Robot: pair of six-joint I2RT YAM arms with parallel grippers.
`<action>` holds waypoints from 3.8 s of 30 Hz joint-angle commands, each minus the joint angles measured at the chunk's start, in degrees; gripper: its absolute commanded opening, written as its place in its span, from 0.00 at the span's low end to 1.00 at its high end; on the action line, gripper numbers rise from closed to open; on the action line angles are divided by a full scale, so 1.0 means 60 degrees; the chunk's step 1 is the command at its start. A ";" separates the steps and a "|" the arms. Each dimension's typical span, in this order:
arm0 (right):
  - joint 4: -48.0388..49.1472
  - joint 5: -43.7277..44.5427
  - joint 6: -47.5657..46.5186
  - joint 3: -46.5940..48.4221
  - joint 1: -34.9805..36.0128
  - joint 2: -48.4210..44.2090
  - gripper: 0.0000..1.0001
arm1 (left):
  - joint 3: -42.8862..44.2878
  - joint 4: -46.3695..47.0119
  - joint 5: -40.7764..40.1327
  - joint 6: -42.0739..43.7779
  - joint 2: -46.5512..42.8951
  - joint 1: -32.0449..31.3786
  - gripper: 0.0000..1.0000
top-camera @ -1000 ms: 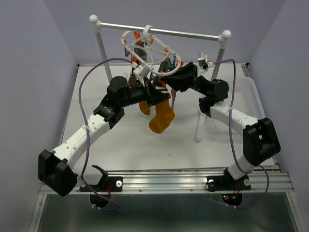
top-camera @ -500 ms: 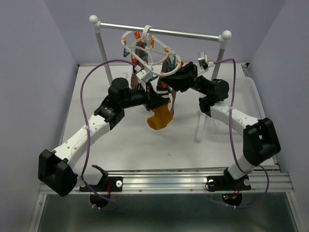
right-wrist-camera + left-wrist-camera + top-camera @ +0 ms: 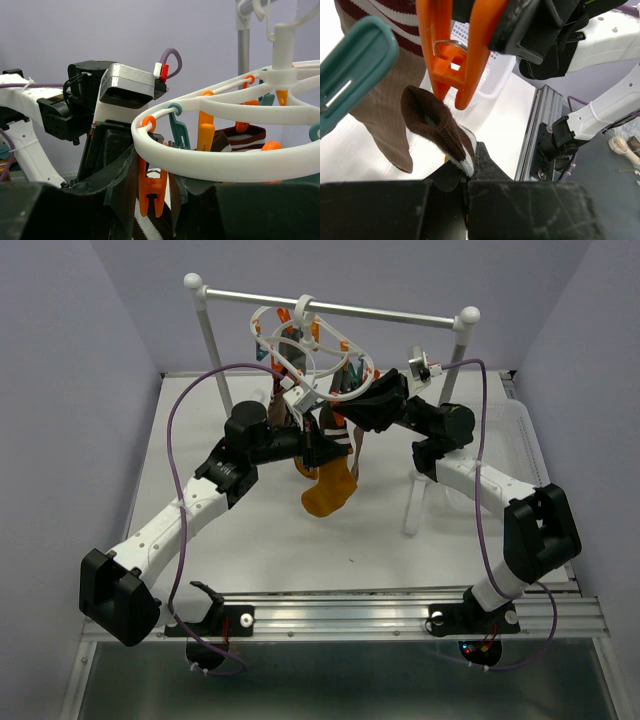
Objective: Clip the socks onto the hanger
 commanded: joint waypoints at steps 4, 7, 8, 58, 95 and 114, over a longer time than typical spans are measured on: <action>0.3990 -0.1266 0.0339 0.0150 0.0098 -0.0266 0.01 | 0.0257 0.0502 0.0075 -0.0053 -0.0250 0.0086 0.00; 0.4106 -0.1251 0.0368 0.0179 0.0098 -0.0164 0.01 | 0.0213 0.0678 0.0251 -0.0039 -0.0352 0.0072 0.00; 0.4165 -0.1193 0.0383 0.0223 0.0098 -0.0090 0.01 | 0.0213 0.0693 0.0295 0.0005 -0.0367 0.0086 0.00; 0.4898 -0.1324 0.0895 0.0545 0.0098 0.0306 0.01 | 0.0315 0.0327 0.1570 0.1514 -0.0367 0.0072 0.00; 0.4898 -0.1427 0.0749 -0.0040 0.0098 0.0086 0.01 | 0.0579 0.0341 0.2082 0.1778 -0.0104 0.0160 0.00; 0.4898 -0.1823 0.1364 -0.0143 0.0098 -0.0295 0.01 | 0.0491 0.0210 0.2317 0.2305 -0.0045 0.0160 0.00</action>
